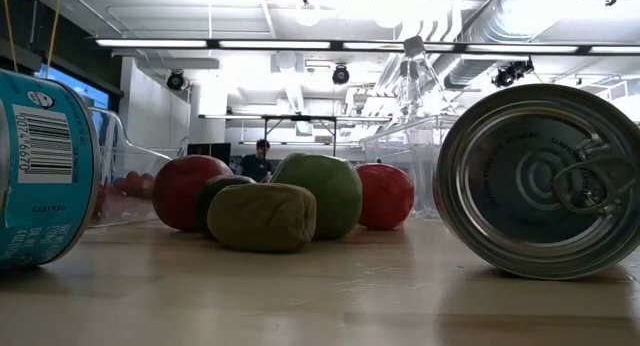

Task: Pick & Place Food Item
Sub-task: Put the red tomato into the left transparent bin

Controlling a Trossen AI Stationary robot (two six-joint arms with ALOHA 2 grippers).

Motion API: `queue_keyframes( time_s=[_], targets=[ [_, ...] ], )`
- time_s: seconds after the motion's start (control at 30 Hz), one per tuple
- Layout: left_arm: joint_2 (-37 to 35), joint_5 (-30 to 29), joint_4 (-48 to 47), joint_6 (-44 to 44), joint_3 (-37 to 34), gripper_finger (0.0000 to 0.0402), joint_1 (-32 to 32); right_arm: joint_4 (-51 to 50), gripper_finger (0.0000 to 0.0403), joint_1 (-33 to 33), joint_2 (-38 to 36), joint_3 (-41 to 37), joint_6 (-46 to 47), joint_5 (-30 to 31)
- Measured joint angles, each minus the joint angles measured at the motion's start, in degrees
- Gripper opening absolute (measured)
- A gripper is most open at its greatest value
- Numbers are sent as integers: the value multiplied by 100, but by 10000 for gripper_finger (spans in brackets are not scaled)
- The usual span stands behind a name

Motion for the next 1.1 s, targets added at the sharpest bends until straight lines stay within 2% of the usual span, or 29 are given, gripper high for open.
queue_keyframes(
  time_s=[0.23,0.4,0.6,0.87,1.1],
  targets=[
    [100,12,23,-171,-9,390,0,36,371,1206,448,122,431,712],
    [95,12,30,-145,-9,390,0,43,371,1658,884,126,882,614],
    [95,12,30,-108,-9,390,0,48,371,1727,1354,271,1222,-309],
    [138,16,77,-586,-9,390,5,-477,371,1731,1803,1277,624,-324],
    [182,14,404,-431,-5,390,7,-1975,351,1731,1836,2049,849,-354]
  ],
)
